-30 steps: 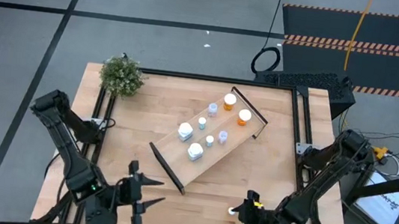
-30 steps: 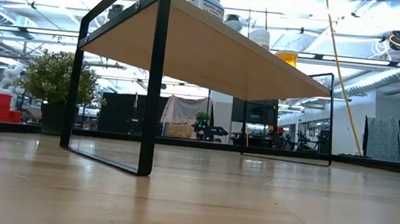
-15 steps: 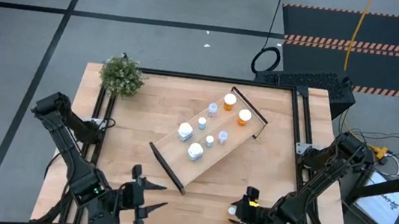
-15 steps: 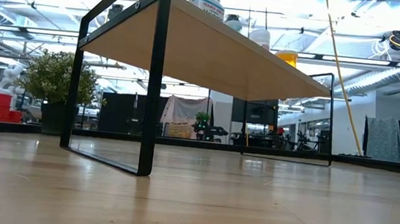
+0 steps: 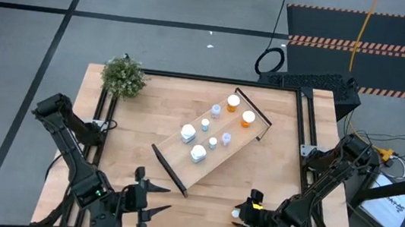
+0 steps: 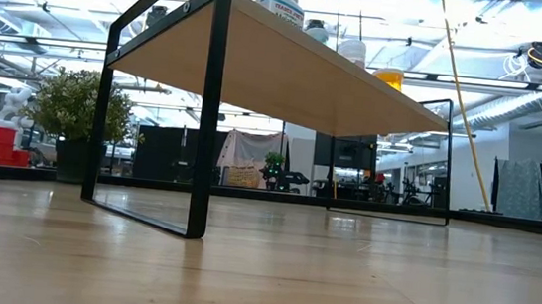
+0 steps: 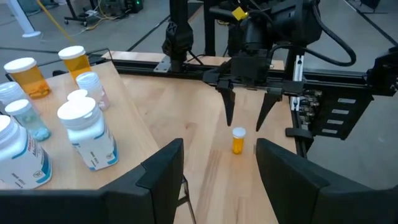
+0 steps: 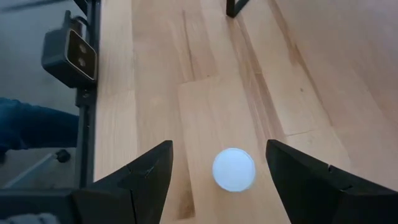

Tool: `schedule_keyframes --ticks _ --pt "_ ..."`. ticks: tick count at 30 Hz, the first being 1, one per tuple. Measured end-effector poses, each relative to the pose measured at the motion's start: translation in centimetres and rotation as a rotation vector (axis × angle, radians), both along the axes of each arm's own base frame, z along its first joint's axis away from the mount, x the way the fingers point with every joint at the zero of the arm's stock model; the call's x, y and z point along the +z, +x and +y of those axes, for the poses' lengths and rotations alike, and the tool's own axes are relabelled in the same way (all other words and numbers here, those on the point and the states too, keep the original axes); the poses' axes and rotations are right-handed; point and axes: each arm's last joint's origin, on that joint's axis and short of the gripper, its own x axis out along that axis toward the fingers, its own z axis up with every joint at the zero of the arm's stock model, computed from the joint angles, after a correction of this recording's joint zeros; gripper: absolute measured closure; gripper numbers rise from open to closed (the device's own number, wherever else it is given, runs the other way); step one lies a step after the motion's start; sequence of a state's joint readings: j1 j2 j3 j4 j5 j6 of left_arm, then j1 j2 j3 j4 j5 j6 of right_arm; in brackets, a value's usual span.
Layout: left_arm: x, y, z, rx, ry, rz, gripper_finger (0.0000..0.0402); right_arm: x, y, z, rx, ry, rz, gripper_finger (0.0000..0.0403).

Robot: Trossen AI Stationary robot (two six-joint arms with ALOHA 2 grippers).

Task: Pick and place medicine bottles onto shelf by color
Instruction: Put the right small orange pill bottle on the shelf

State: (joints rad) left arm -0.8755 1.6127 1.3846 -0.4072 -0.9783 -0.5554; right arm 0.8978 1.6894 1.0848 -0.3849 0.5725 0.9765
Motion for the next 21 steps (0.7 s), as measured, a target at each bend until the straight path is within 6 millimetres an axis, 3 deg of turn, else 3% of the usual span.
schedule_keyframes --ticks 9,16,21 --pt "0.0 0.0 0.0 -0.005 -0.011 0.003 0.0199 -2.5 -0.6 -0.8 -0.009 0.048 -0.038 0.0152" --pt "0.0 0.0 0.0 -0.006 -0.01 0.003 0.0199 -2.8 -0.7 -1.0 0.0 0.03 -0.035 0.0153" --pt "0.0 0.0 0.0 -0.006 -0.01 0.003 0.0199 -2.8 -0.8 -1.0 0.009 0.021 -0.034 0.0188"
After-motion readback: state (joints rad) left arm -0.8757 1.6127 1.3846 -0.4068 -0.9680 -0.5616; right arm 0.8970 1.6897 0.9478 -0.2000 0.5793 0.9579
